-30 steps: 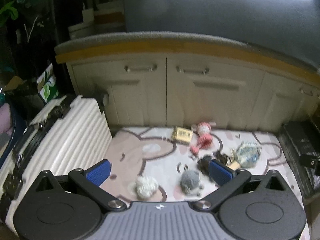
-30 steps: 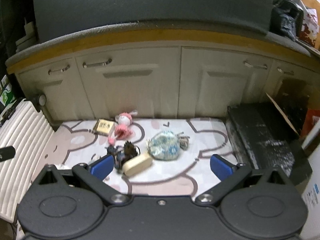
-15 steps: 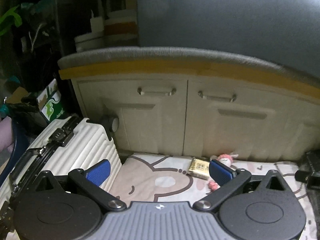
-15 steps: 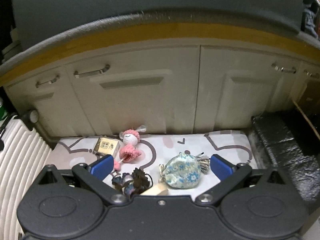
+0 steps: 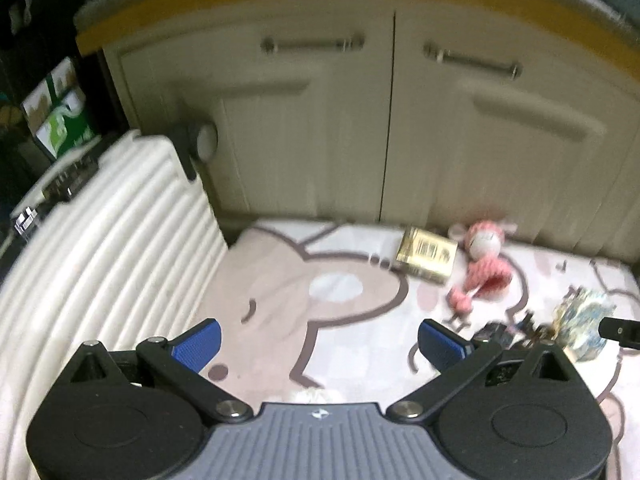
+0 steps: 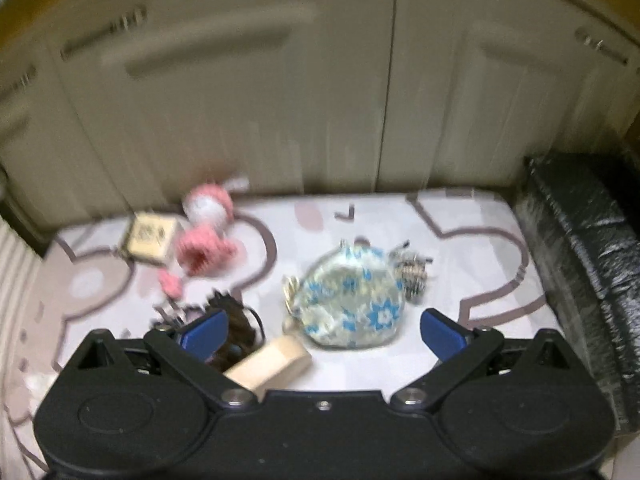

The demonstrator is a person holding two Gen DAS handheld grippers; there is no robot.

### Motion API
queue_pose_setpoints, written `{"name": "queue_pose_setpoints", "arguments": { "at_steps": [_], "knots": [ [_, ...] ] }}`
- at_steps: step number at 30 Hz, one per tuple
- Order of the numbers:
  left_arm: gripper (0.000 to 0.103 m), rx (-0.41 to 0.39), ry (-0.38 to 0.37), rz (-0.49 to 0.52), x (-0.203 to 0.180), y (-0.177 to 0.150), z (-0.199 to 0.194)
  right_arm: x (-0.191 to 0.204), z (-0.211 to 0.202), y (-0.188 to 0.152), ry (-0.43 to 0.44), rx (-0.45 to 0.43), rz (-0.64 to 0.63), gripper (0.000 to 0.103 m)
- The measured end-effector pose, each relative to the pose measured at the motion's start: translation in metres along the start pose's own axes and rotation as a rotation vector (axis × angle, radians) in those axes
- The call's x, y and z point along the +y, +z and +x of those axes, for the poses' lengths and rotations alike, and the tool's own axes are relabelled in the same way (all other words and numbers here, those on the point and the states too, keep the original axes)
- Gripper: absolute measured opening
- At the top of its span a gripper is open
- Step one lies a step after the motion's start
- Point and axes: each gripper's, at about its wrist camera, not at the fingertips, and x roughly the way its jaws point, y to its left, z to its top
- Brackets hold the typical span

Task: Organize objects
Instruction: 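Move the left tool toward the white yarn ball while the right tool approaches the wooden oval block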

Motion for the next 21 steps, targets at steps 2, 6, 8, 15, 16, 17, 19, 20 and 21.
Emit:
{"name": "queue_pose_setpoints", "arguments": {
  "at_steps": [2, 6, 8, 15, 16, 17, 19, 20, 21],
  "knots": [
    [0.103, 0.038, 0.004, -0.008, 0.004, -0.004, 0.011, 0.002, 0.014, -0.003, -0.011, 0.029, -0.012, 0.103],
    [0.103, 0.107, 0.003, -0.038, 0.011, -0.009, 0.032, 0.009, 0.034, -0.006, -0.021, 0.069, -0.013, 0.103],
    [0.103, 0.135, -0.023, -0.057, 0.013, -0.012, 0.04, 0.012, 0.042, -0.008, -0.038, 0.085, -0.019, 0.103],
    [0.103, 0.196, -0.062, -0.066, 0.011, -0.025, 0.063, 0.006, 0.051, -0.016, -0.066, 0.12, -0.052, 0.103],
    [0.103, 0.199, -0.058, -0.062, 0.012, -0.028, 0.065, 0.004, 0.05, -0.017, -0.073, 0.124, -0.059, 0.103],
    [0.102, 0.2, -0.053, -0.056, 0.012, -0.029, 0.067, 0.002, 0.049, -0.018, -0.075, 0.126, -0.065, 0.103],
    [0.101, 0.207, -0.042, -0.045, 0.012, -0.032, 0.07, -0.002, 0.048, -0.02, -0.077, 0.14, -0.068, 0.103],
    [0.101, 0.208, -0.04, -0.046, 0.013, -0.033, 0.071, -0.004, 0.048, -0.02, -0.084, 0.158, -0.07, 0.103],
    [0.101, 0.211, -0.04, -0.047, 0.015, -0.034, 0.072, -0.005, 0.048, -0.021, -0.094, 0.176, -0.075, 0.103]
  ]
}}
